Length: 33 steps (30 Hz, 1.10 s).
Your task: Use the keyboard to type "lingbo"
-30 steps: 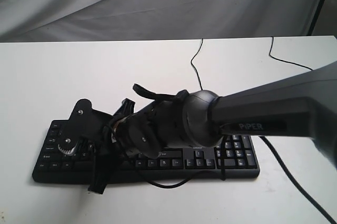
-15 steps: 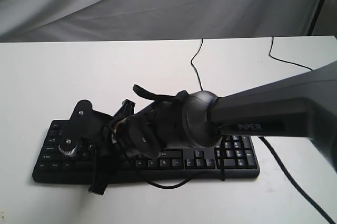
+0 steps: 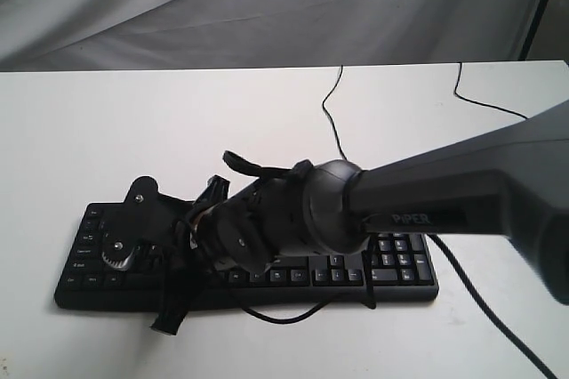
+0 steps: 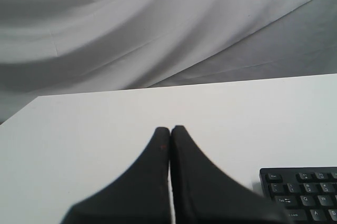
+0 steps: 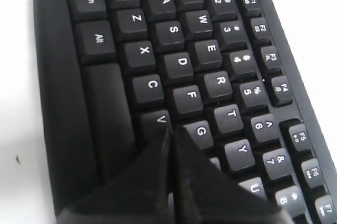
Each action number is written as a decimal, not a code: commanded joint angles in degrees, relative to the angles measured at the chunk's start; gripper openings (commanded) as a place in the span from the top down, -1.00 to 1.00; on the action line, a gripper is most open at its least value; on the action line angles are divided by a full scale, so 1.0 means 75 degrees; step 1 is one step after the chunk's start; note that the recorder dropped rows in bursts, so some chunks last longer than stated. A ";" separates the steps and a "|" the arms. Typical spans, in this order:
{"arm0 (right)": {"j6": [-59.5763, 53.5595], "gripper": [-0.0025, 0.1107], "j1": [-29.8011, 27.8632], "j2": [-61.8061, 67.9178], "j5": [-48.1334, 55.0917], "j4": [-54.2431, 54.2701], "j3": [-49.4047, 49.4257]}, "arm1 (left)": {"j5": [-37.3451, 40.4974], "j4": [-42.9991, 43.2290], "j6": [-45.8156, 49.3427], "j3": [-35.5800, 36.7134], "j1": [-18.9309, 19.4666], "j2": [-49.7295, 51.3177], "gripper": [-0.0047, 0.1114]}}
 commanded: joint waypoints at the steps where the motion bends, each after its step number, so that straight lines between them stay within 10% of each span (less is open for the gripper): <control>1: 0.0045 0.96 0.0011 0.0065 0.0052 0.0059 0.0037 | -0.0033 -0.0004 -0.0021 0.0039 -0.0029 0.0024 0.91; 33: 0.0045 0.96 -0.1001 -0.1398 -0.0911 0.0090 0.1469 | -0.0033 -0.0004 -0.0021 0.0039 -0.0029 0.0024 0.91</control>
